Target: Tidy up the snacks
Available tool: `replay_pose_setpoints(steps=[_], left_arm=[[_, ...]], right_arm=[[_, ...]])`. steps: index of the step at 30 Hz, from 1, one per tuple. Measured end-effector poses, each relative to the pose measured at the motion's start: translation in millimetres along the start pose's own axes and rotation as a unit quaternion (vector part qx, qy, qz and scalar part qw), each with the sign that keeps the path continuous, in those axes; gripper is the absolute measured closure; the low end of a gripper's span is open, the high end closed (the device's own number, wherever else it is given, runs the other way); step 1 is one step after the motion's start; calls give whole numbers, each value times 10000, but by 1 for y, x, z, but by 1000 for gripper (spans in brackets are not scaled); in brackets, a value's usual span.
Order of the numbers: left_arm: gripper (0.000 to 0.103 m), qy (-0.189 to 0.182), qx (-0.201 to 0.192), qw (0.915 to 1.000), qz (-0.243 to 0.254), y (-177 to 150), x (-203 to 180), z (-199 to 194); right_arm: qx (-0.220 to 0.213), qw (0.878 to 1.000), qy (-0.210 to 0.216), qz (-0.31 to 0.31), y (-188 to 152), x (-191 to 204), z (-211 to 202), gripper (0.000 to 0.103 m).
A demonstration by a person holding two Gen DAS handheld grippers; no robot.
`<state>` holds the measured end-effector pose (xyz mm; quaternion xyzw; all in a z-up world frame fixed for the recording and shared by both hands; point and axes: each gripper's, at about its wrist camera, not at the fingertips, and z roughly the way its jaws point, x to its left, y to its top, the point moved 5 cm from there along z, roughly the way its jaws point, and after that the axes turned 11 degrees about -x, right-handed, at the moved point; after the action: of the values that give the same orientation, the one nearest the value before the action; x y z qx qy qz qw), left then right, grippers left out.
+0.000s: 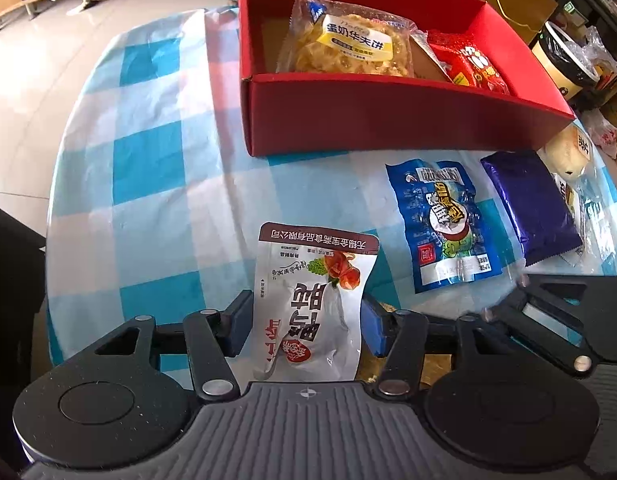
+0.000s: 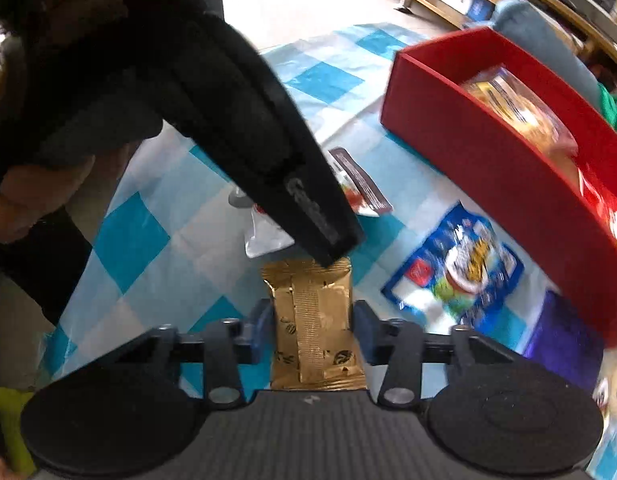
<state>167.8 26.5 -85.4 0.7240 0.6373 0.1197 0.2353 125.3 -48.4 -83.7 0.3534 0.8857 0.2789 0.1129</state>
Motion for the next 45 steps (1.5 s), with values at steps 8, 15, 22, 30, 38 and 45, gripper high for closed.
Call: replay_pose_setpoints(steps=[8, 15, 22, 30, 38, 45], left_arm=[[39, 67, -47, 9982, 595, -8, -23, 2], [22, 183, -101, 9938, 1092, -20, -44, 6], [10, 350, -187, 9932, 1097, -20, -44, 11], [0, 302, -125, 9956, 878, -23, -31, 16], [0, 259, -259, 9953, 897, -24, -29, 14], [0, 302, -408, 9951, 849, -27, -29, 13]], right_arm=[[298, 9952, -610, 698, -40, -29, -34, 68], [150, 9896, -922, 1092, -49, -48, -34, 63], [35, 9924, -747, 979, -50, -30, -24, 11], [119, 9888, -734, 1292, -52, -40, -21, 3], [276, 9892, -825, 1177, -49, -43, -18, 6], [196, 9880, -990, 1172, -49, -47, -27, 27]])
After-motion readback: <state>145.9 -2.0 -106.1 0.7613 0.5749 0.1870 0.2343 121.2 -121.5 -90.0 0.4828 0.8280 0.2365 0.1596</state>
